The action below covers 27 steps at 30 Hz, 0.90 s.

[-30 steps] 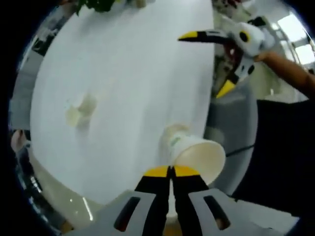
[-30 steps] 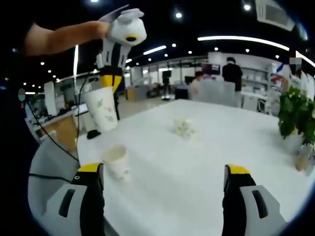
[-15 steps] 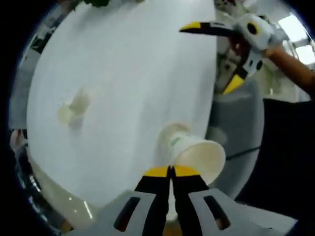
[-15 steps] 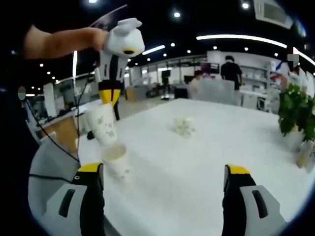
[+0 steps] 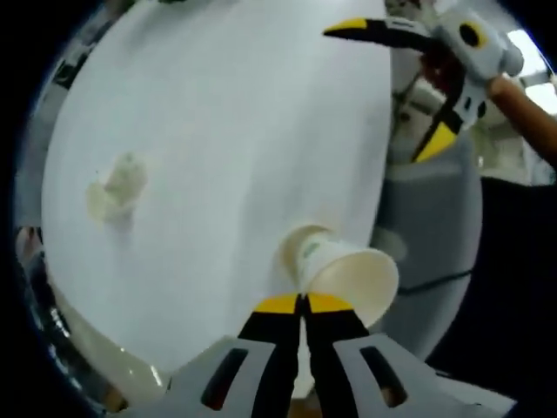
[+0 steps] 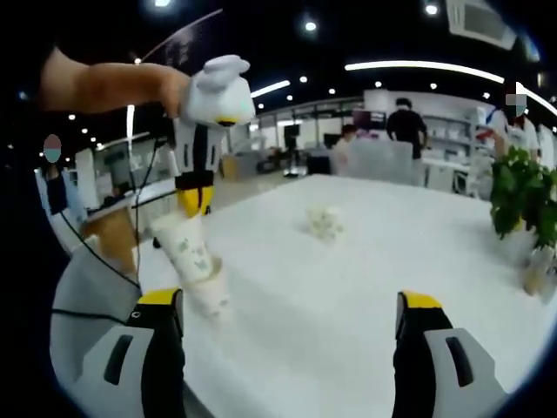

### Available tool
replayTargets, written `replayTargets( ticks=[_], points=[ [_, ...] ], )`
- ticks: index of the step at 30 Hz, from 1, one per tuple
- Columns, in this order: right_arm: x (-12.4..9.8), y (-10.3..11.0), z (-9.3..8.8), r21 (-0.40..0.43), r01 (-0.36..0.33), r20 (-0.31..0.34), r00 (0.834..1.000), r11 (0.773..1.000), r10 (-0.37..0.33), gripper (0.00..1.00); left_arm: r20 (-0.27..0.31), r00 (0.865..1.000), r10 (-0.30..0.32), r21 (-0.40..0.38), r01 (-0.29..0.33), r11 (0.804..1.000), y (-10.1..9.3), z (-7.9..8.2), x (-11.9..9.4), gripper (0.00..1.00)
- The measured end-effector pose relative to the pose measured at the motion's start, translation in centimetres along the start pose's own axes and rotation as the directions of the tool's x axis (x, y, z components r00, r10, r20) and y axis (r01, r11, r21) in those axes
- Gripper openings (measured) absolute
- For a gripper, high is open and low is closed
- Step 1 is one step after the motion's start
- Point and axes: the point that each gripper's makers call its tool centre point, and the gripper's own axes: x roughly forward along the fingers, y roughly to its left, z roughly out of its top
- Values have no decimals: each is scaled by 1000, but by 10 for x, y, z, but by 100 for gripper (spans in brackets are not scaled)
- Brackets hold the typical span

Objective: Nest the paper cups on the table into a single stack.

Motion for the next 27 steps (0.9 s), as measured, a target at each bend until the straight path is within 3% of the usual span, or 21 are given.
replayTargets(
  ticks=[9, 27],
  points=[
    [-1, 0, -5, 11, 4, -3, 1000, 1000, -4, 100, -12, 1000, 23, -28, -24, 999, 10, -5, 17, 0],
    [1, 4, -13, 26, -3, -15, 1000, 1000, 3, 99, -30, 999, 33, -38, -34, 999, 9, -7, 48, 0]
  ],
)
